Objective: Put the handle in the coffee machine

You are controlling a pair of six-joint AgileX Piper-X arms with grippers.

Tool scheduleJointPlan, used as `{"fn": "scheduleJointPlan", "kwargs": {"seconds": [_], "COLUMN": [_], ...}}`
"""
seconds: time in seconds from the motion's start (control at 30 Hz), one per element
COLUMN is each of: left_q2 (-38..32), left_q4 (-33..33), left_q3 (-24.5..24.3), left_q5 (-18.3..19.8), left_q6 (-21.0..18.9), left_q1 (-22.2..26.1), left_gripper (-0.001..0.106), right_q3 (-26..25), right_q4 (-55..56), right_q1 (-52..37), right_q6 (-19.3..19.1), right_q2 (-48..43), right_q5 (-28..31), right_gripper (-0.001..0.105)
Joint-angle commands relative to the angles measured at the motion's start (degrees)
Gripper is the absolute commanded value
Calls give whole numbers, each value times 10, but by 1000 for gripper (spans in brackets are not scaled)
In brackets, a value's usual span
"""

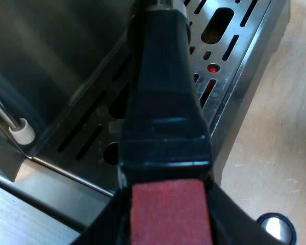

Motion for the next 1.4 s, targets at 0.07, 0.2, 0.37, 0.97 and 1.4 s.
{"fn": "scheduleJointPlan", "kwargs": {"seconds": [0.07,0.2,0.37,0.97,1.4], "left_q2": [-4,-4,-4,-4,-4], "left_q4": [-15,-15,-15,-14,-16], "left_q3": [-8,-8,-8,-8,-17], "left_q5": [21,23,23,6,7], "left_q6": [-16,-19,-32,-62,-64], "left_q1": [1,1,1,1,1], "left_gripper": [0,0,0,0,0], "right_q3": [-2,-2,-2,-2,-2], "right_q4": [-5,-5,-5,-5,-5], "right_q1": [-3,-3,-3,-3,-3], "right_q6": [-7,-7,-7,-7,-7], "right_q2": [0,0,0,0,0], "right_q5": [3,3,3,3,3], "right_gripper": [93,93,93,93,93]}}
